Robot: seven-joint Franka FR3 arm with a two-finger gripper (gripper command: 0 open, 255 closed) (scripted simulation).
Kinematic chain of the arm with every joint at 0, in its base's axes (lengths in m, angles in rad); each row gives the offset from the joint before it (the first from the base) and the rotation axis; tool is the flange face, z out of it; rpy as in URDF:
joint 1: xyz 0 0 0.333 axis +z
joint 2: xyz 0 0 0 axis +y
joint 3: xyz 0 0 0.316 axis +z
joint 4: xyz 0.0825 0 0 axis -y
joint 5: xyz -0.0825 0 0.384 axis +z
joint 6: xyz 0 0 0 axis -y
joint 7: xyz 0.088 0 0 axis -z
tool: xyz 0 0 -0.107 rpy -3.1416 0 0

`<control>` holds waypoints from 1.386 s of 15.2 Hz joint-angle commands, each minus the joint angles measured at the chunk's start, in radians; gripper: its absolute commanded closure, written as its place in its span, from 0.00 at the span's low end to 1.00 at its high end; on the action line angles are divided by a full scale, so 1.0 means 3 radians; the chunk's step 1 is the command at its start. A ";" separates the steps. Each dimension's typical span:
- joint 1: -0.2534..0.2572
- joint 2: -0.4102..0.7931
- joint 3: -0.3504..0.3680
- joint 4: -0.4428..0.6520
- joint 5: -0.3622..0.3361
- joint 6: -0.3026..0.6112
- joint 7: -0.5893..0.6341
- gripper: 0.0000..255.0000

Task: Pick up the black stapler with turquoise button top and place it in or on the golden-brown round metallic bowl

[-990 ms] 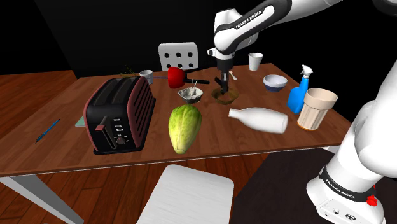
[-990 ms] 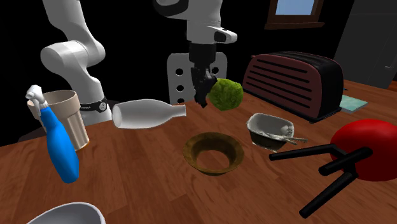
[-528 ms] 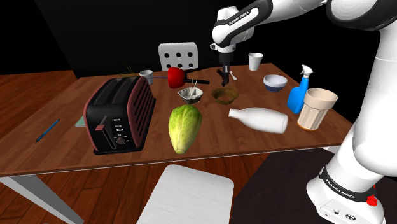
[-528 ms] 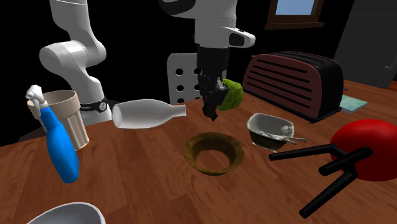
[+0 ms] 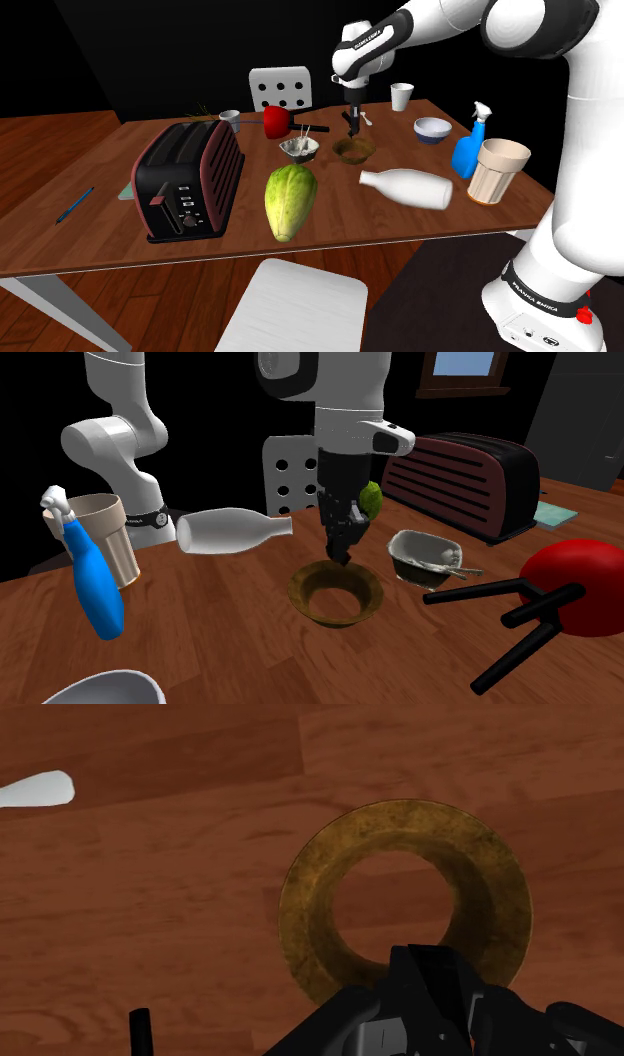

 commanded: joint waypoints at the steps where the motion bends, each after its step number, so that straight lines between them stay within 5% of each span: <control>1: -0.0006 0.0035 0.0003 -0.0039 0.0010 0.0075 -0.0008 1.00; 16: -0.0018 0.0174 0.0020 -0.0168 0.0048 0.0339 -0.0024 1.00; 17: -0.0018 0.0174 0.0020 -0.0168 0.0048 0.0339 -0.0024 0.00; 21: -0.0018 0.0174 0.0020 -0.0168 0.0048 0.0339 -0.0024 0.00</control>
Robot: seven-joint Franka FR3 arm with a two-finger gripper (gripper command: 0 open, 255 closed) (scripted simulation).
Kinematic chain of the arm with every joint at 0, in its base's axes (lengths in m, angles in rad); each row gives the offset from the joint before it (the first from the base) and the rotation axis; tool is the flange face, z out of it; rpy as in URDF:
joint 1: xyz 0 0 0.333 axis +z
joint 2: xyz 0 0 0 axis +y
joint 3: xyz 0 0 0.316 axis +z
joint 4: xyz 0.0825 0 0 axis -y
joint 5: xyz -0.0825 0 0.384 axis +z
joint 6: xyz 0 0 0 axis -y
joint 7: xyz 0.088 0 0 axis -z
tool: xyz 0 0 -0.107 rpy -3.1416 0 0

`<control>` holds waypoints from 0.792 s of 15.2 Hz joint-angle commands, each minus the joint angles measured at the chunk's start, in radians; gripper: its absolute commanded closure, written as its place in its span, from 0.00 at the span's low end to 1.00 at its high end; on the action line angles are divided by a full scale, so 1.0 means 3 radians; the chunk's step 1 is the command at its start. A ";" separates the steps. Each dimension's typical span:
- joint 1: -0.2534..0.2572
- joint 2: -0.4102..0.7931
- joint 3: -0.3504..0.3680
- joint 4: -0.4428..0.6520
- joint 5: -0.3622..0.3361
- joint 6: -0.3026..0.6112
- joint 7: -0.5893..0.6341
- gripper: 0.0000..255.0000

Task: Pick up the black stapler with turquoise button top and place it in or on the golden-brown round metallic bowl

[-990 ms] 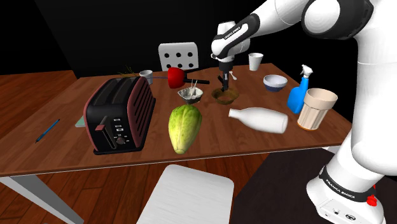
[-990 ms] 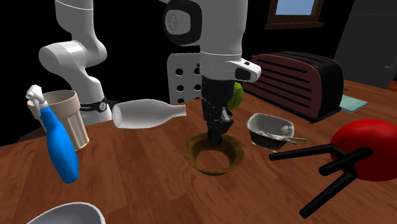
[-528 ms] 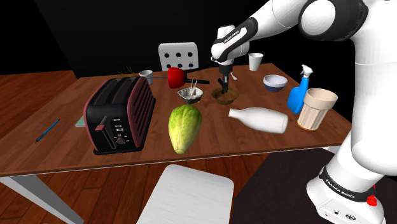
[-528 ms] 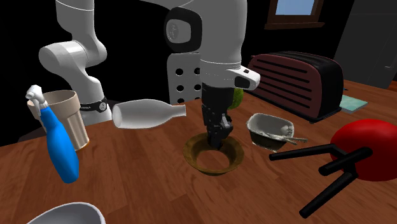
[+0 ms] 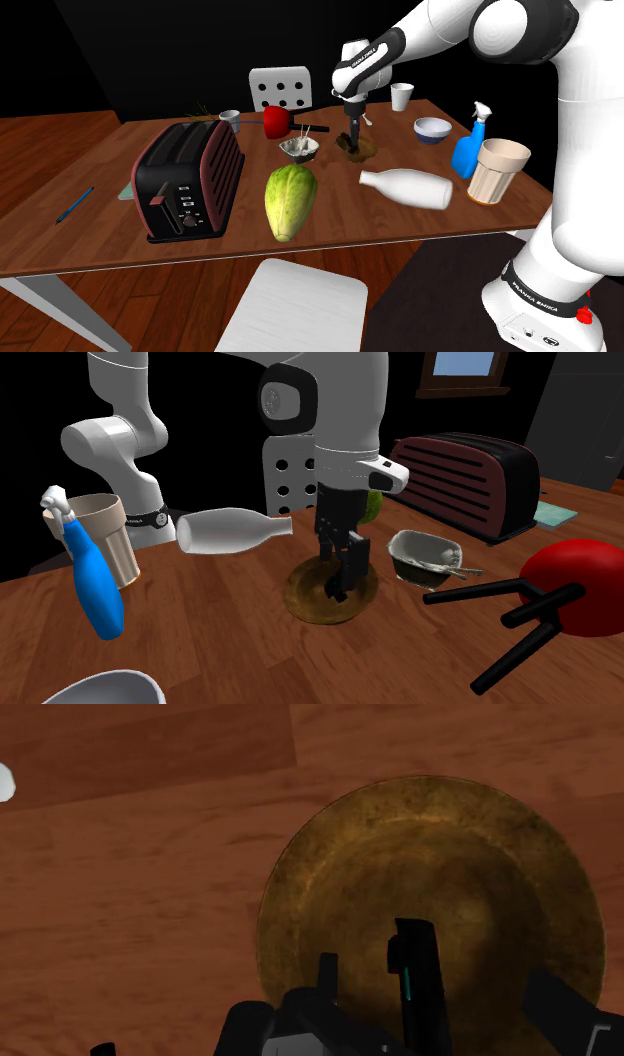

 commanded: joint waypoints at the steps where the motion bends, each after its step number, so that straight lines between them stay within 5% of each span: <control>1: 0.0000 0.0000 0.0000 0.0000 0.0000 0.0000 0.0000 0.00; 5: 0.0023 -0.0175 -0.0019 0.0191 -0.0049 -0.0361 0.0031 0.00; 12: 0.0023 -0.0175 -0.0018 0.0191 -0.0049 -0.0361 0.0031 0.00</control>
